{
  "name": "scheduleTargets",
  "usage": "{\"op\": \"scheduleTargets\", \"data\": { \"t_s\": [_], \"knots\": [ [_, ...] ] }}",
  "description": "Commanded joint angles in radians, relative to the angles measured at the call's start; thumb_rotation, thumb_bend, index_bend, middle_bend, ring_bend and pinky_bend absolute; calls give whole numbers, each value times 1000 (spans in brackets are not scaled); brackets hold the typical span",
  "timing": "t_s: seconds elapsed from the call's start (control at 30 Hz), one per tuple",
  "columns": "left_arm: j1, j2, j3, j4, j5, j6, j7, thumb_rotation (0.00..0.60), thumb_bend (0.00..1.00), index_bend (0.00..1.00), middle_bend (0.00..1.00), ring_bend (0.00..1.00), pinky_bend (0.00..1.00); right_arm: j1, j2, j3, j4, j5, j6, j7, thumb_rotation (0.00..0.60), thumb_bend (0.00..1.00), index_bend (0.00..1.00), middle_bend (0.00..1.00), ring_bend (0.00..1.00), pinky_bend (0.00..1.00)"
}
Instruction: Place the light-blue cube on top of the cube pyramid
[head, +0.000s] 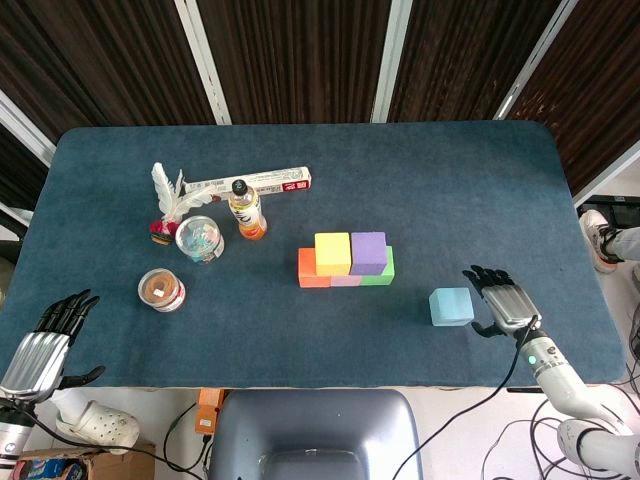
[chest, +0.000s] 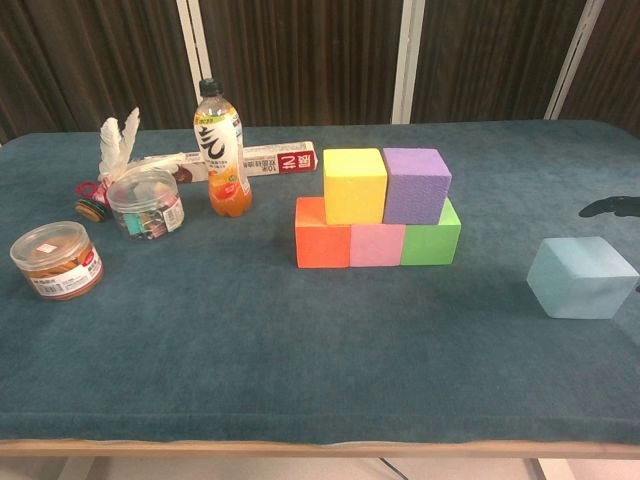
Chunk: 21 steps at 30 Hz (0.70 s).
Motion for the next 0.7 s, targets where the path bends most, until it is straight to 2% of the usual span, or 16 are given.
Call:
{"op": "scheduleTargets", "data": {
  "t_s": [0.03, 0.23, 0.37, 0.57, 0.7],
  "knots": [
    [-2, -3, -1, -1, -4, -6, 7, 600, 66, 0, 9, 0, 106, 3, 5, -2, -1, -6, -8, 2, 600, 240, 17, 0, 0, 0],
    [3, -3, 1, -3, -3, 4, 14, 600, 66, 0, 9, 0, 106, 12, -25, 1, 24, -2, -18, 5, 600, 239, 107, 0, 0, 0],
    [6, -2, 3, -2, 4, 11, 9, 600, 65, 0, 9, 0, 106, 8, -41, 6, 31, -2, 0, 5, 600, 240, 217, 0, 0, 0],
    [7, 0, 5, -1, 8, 14, 6, 600, 66, 0, 9, 0, 106, 2, -56, 15, 40, 12, 22, -1, 600, 240, 437, 22, 0, 0],
    [9, 0, 6, 0, 10, 17, 5, 600, 66, 0, 9, 0, 106, -3, -50, 21, 29, -5, 41, 11, 600, 243, 460, 28, 0, 0]
  ]
}}
